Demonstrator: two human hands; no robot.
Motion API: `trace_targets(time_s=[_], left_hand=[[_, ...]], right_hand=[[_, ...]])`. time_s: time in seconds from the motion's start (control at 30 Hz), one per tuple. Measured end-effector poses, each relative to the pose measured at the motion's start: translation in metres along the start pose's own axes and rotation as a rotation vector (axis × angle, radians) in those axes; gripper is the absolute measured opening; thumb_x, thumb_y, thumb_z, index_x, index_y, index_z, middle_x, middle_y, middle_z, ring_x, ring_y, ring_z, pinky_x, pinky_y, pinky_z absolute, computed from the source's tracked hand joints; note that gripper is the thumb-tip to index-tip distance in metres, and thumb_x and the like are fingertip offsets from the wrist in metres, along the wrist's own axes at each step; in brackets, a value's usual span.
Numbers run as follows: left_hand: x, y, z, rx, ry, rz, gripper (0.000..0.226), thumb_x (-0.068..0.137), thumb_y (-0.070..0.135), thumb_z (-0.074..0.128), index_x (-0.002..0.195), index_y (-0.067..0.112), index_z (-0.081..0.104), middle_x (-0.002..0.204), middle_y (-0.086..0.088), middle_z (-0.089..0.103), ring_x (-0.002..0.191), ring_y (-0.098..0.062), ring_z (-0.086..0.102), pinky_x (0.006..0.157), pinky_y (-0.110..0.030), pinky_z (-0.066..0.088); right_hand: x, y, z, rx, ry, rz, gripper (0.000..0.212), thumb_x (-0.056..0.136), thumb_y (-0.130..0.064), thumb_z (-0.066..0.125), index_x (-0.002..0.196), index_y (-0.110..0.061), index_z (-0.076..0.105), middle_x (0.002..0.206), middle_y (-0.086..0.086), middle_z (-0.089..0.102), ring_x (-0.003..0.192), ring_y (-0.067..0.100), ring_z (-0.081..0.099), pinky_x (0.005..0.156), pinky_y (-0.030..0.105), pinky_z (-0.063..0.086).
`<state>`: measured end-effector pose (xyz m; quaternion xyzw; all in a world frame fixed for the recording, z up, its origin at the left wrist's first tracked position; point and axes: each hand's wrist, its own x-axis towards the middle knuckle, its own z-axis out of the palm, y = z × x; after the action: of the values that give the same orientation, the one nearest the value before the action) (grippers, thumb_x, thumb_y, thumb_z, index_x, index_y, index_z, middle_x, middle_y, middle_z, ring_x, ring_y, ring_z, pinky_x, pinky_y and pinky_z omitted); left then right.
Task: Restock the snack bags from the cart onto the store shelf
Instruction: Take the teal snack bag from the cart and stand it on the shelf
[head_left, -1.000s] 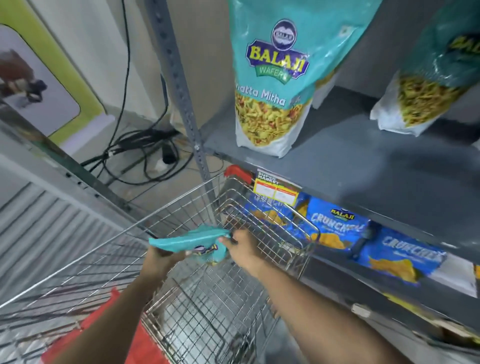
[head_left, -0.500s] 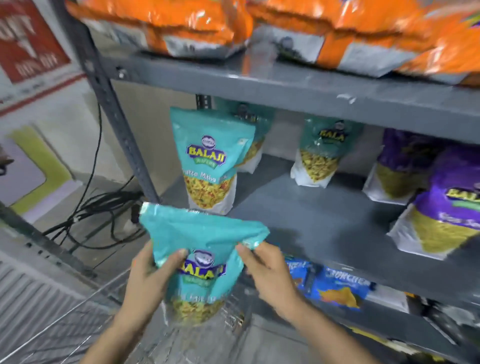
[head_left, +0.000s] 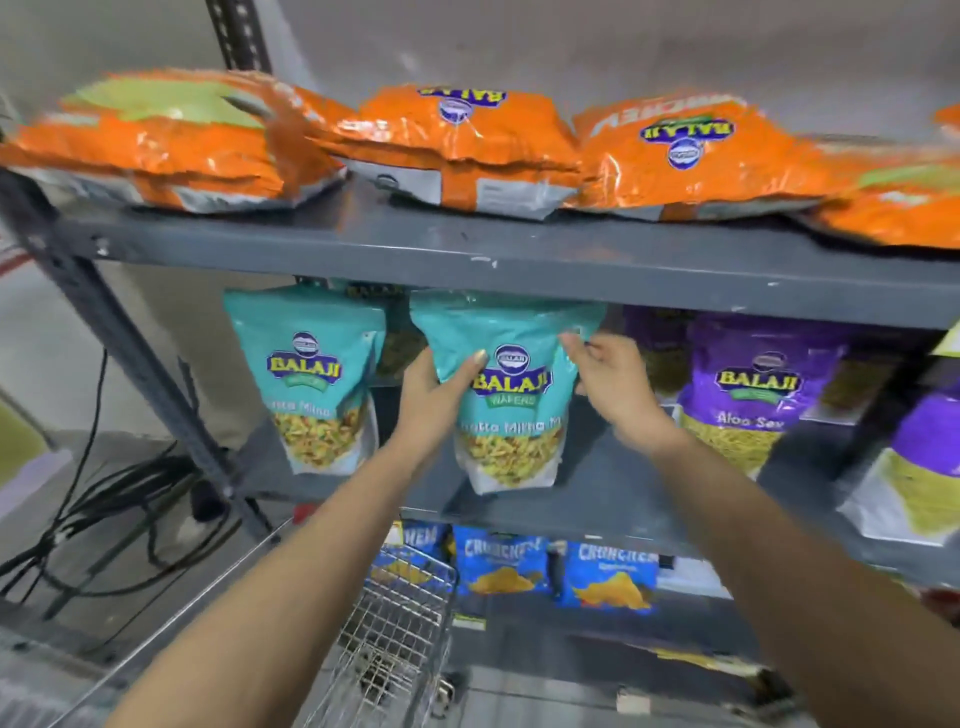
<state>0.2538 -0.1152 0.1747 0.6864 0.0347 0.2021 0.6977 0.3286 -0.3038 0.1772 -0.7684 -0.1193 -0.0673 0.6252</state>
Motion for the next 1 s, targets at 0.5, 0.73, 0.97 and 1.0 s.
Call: trace_targets(time_s=[0.5, 0.73, 0.97, 1.0], left_hand=[[0.043, -0.062, 0.027, 0.113, -0.247, -0.224, 0.081, 0.068, 0.025, 0.087, 0.134, 0.019, 0.041, 0.131, 0.004, 0.061, 0.119, -0.012, 0.06, 0.097, -0.033, 0.051], [0.039, -0.122, 0.006, 0.256, -0.427, -0.4, 0.115, 0.045, 0.035, 0.093, 0.143, 0.018, 0.035, 0.135, 0.005, 0.056, 0.124, -0.019, 0.057, 0.103, -0.044, 0.05], [0.027, -0.138, -0.021, 0.278, -0.368, -0.297, 0.048, 0.071, 0.009, 0.084, 0.115, 0.014, 0.064, 0.105, 0.005, 0.074, 0.092, -0.003, 0.072, 0.083, -0.022, 0.057], [0.024, -0.139, -0.028, 0.278, -0.37, -0.298, 0.047, 0.072, 0.009, 0.083, 0.115, 0.014, 0.065, 0.106, 0.005, 0.074, 0.093, -0.003, 0.072, 0.081, -0.019, 0.055]], right_hand=[[0.009, 0.053, -0.032, 0.087, -0.077, 0.248, 0.036, 0.088, -0.015, 0.069, 0.122, -0.01, 0.057, 0.104, 0.006, 0.073, 0.092, 0.008, 0.071, 0.09, 0.031, 0.057], [0.001, 0.103, -0.006, -0.15, -0.336, 0.456, 0.098, 0.044, -0.03, 0.096, 0.126, -0.024, 0.042, 0.124, -0.005, 0.065, 0.113, 0.01, 0.062, 0.099, 0.034, 0.053], [-0.03, 0.103, 0.018, -0.326, -0.209, 0.28, 0.085, 0.051, -0.033, 0.095, 0.123, -0.021, 0.052, 0.105, -0.016, 0.063, 0.096, 0.005, 0.06, 0.079, 0.018, 0.049], [-0.035, 0.1, 0.02, -0.343, -0.2, 0.249, 0.084, 0.05, -0.036, 0.095, 0.121, -0.021, 0.054, 0.103, -0.017, 0.064, 0.094, 0.004, 0.061, 0.077, 0.018, 0.049]])
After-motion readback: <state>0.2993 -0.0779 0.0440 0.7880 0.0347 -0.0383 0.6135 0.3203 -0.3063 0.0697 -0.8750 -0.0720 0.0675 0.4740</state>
